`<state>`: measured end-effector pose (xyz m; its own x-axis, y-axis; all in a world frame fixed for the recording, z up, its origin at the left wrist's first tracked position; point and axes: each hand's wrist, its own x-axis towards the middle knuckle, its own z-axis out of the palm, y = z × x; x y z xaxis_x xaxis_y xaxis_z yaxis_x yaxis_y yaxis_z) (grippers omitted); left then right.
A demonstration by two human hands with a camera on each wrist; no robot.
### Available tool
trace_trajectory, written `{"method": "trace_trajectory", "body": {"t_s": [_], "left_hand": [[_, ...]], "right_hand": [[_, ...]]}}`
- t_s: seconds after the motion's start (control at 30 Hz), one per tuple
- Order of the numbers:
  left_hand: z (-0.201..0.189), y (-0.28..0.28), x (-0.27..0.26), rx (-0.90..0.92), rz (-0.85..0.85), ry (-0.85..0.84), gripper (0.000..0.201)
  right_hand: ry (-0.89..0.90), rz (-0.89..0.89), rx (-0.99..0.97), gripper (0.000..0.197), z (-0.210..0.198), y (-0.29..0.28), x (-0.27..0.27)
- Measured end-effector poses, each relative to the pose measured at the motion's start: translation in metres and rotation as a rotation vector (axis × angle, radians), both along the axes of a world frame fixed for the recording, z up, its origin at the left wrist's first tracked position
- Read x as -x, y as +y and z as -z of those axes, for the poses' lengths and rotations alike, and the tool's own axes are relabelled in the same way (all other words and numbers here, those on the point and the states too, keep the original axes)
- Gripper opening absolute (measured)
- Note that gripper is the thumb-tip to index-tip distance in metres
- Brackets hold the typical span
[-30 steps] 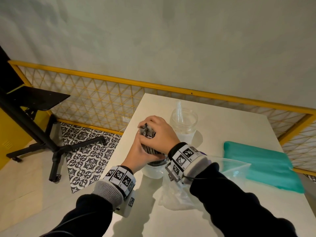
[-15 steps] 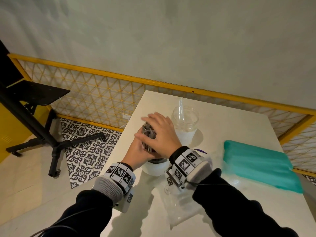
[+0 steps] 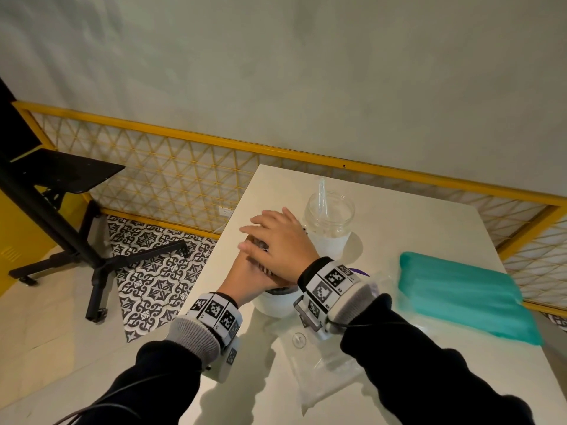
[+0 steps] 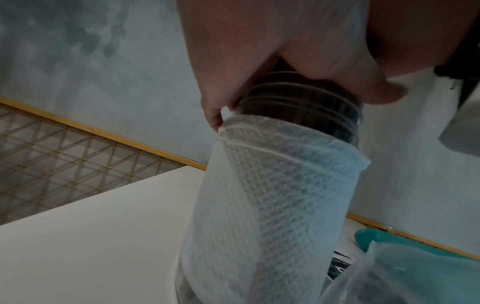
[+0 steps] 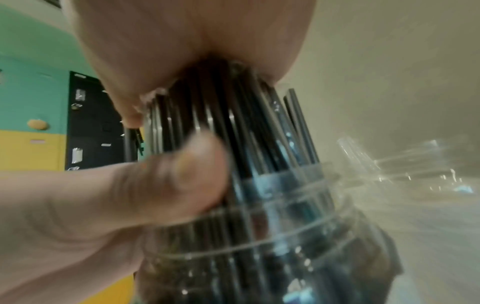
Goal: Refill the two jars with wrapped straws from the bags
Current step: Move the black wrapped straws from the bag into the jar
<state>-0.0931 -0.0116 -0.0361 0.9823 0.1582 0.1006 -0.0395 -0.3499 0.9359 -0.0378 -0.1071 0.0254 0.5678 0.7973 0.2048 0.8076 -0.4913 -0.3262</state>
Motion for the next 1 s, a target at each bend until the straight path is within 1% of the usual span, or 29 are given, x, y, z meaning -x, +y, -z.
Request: {"method": "trace_trajectory", "body": {"t_s": [0.07, 0.13, 0.2, 0.27, 0.33, 0.37, 0.4, 0.43, 0.47, 0.5, 0.53, 0.57, 0.6, 0.67, 0.7, 0.77, 0.87, 0.93, 1.0], "left_hand": [[-0.001, -0.001, 0.000, 0.039, -0.003, -0.026, 0.090], [0.000, 0.000, 0.001, 0.078, -0.001, -0.021, 0.094], [0.001, 0.000, 0.003, 0.094, -0.027, -0.002, 0.099], [0.001, 0.000, 0.005, 0.116, -0.043, 0.001, 0.101], [0.001, 0.000, 0.005, 0.163, -0.045, 0.011, 0.102], [0.003, 0.000, 0.004, 0.176, -0.047, 0.013, 0.102], [0.002, -0.001, 0.006, 0.172, -0.049, 0.014, 0.102], [0.001, -0.002, 0.006, 0.168, -0.057, 0.012, 0.101], [0.001, -0.003, 0.007, 0.162, -0.069, 0.016, 0.101], [0.001, -0.004, 0.008, 0.165, -0.083, 0.012, 0.102], [0.001, -0.006, 0.009, 0.162, -0.098, 0.018, 0.102], [0.001, -0.007, 0.010, 0.160, -0.108, 0.014, 0.103], [0.000, -0.008, 0.011, 0.154, -0.125, 0.019, 0.105], [0.001, -0.010, 0.013, 0.143, -0.146, 0.035, 0.109], [0.000, -0.011, 0.015, 0.133, -0.151, 0.039, 0.109], [-0.002, -0.012, 0.019, 0.108, -0.152, 0.059, 0.111], [-0.001, -0.016, 0.034, 0.042, -0.159, 0.081, 0.113], [0.001, -0.022, 0.047, 0.009, -0.190, 0.080, 0.110], [-0.001, -0.030, 0.060, -0.038, -0.253, 0.064, 0.106]], "right_hand": [[0.042, 0.023, -0.057, 0.061, -0.002, -0.001, 0.000], [0.160, -0.005, -0.172, 0.055, -0.006, -0.006, 0.001], [0.252, 0.002, -0.337, 0.051, -0.012, -0.017, 0.001], [0.235, 0.101, -0.467, 0.045, -0.015, -0.035, -0.001], [0.139, 0.276, -0.534, 0.038, -0.010, -0.057, -0.004], [0.089, 0.380, -0.512, 0.035, -0.005, -0.070, -0.006], [0.060, 0.488, -0.433, 0.035, 0.004, -0.083, -0.005], [0.069, 0.595, -0.295, 0.038, 0.015, -0.095, -0.003], [0.118, 0.693, -0.106, 0.047, 0.027, -0.104, 0.001], [0.190, 0.765, 0.093, 0.059, 0.042, -0.112, 0.007], [0.270, 0.804, 0.261, 0.073, 0.057, -0.118, 0.014], [0.351, 0.815, 0.385, 0.085, 0.074, -0.122, 0.021], [0.432, 0.808, 0.466, 0.094, 0.092, -0.125, 0.027], [0.546, 0.777, 0.532, 0.101, 0.123, -0.134, 0.038], [0.556, 0.760, 0.549, 0.103, 0.134, -0.141, 0.043], [0.520, 0.695, 0.599, 0.104, 0.148, -0.159, 0.050], [0.490, 0.567, 0.611, 0.109, 0.153, -0.188, 0.061], [0.478, 0.537, 0.584, 0.114, 0.153, -0.209, 0.069], [0.462, 0.548, 0.586, 0.115, 0.151, -0.233, 0.080]]}}
